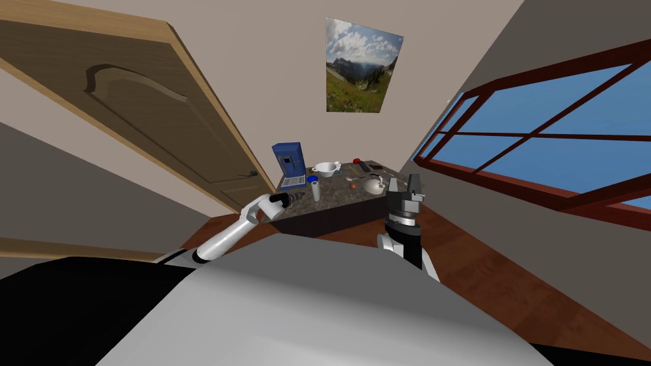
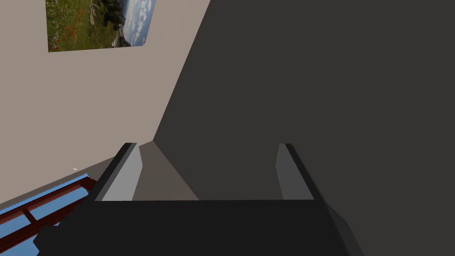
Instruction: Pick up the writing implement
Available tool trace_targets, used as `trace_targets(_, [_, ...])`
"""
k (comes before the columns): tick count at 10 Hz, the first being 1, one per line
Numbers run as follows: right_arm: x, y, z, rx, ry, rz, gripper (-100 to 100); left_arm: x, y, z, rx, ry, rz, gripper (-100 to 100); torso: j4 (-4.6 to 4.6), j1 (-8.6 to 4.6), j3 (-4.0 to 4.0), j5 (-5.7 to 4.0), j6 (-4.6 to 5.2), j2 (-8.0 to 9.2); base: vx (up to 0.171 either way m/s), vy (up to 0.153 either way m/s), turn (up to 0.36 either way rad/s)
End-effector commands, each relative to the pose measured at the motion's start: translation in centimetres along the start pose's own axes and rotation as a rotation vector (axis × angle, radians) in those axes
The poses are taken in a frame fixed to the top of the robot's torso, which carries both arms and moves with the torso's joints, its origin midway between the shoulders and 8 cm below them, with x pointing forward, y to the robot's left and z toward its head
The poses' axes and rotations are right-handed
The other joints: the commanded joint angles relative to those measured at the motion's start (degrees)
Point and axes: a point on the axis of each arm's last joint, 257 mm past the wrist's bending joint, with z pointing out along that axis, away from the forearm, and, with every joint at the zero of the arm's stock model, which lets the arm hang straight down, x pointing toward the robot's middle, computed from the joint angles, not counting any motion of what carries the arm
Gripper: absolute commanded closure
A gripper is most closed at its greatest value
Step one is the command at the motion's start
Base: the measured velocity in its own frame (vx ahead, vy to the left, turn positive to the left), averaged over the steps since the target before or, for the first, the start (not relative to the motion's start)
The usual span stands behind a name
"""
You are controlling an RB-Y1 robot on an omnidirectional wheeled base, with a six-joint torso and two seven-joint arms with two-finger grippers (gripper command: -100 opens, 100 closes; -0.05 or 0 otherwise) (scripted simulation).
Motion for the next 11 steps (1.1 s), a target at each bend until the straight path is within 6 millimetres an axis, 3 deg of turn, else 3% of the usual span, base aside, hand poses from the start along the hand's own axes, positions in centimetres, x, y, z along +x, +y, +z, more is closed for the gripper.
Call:
trace_targets(1, [0.0, 0.0, 0.0, 0.0, 0.0, 0.0, 0, 0.4, 1.0, 0.2, -0.037, 0.024, 0.014, -100, 0.0, 0.0, 0.0, 0.0, 0.0, 0.0, 0.006, 0.002, -0.014])
trace_targets(11, [0.0, 0.0, 0.0, 0.0, 0.0, 0.0, 0, 3.3, 9.7, 0.9, -0.34, 0.247, 0.135, -100, -0.01, 0.02, -0.01, 0.01, -0.02, -0.02, 0.009, 0.004, -0.027])
